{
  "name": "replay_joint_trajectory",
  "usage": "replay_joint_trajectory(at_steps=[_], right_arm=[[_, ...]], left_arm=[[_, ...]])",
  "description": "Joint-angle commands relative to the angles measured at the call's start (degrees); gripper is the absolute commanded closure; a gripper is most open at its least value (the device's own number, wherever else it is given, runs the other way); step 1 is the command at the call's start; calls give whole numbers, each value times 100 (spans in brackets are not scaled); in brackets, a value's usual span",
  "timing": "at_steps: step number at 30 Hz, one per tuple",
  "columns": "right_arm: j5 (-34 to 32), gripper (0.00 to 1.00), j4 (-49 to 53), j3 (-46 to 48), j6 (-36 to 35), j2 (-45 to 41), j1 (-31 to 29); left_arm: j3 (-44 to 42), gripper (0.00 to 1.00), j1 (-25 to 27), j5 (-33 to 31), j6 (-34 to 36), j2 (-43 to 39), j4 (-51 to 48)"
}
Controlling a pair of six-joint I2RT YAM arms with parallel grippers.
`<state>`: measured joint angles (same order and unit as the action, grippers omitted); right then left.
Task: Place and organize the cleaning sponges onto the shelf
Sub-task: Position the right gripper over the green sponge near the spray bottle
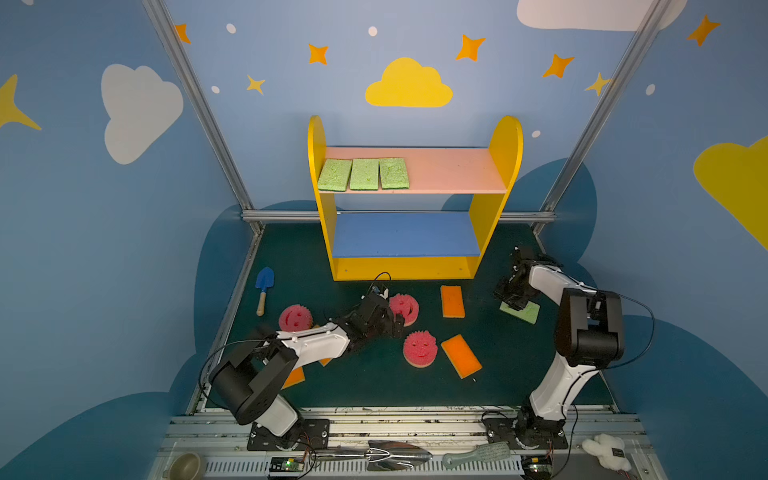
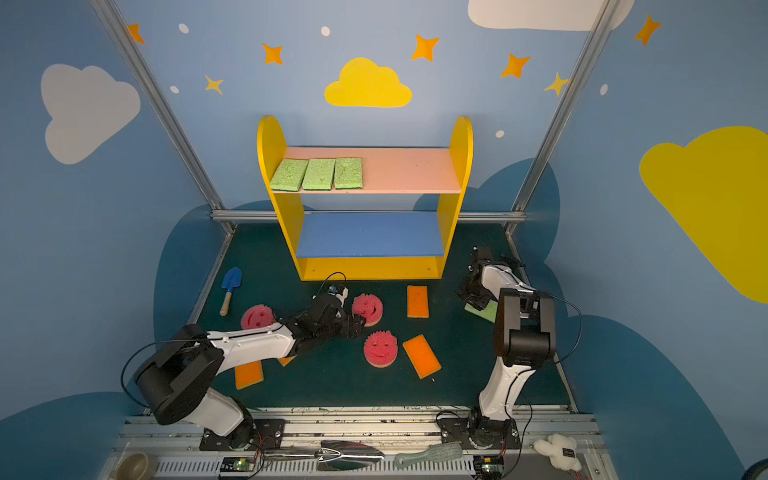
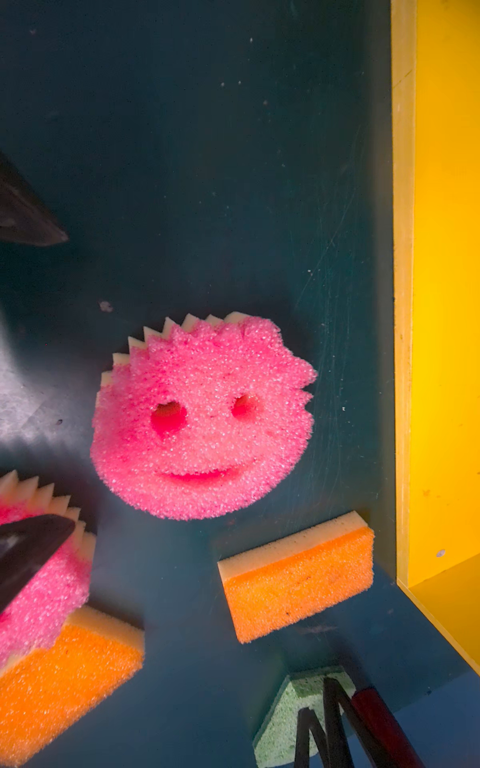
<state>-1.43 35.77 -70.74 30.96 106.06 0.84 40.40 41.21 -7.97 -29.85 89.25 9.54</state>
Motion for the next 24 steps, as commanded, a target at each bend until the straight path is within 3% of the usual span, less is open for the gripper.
replay_joint_trajectory(at_steps=[1,3,10,15,24], right_arm=[[192,56,282,-146,-98,164,13],[272,65,306,-165,-125,208,17],[524,79,743,-485,-221,500,12],[574,96,671,-352,-231,423,-43],[959,100,469,-39,-304,34,-330]], left_arm=[[75,0,1,-47,-30,26,39],[58,0,-3,-45,-42,5,41],[25,0,-3,-46,-65,-61,-5],[-49,0,1,-83,-74,-204,-46],[-68,0,2,-161,-37,-484,-223]])
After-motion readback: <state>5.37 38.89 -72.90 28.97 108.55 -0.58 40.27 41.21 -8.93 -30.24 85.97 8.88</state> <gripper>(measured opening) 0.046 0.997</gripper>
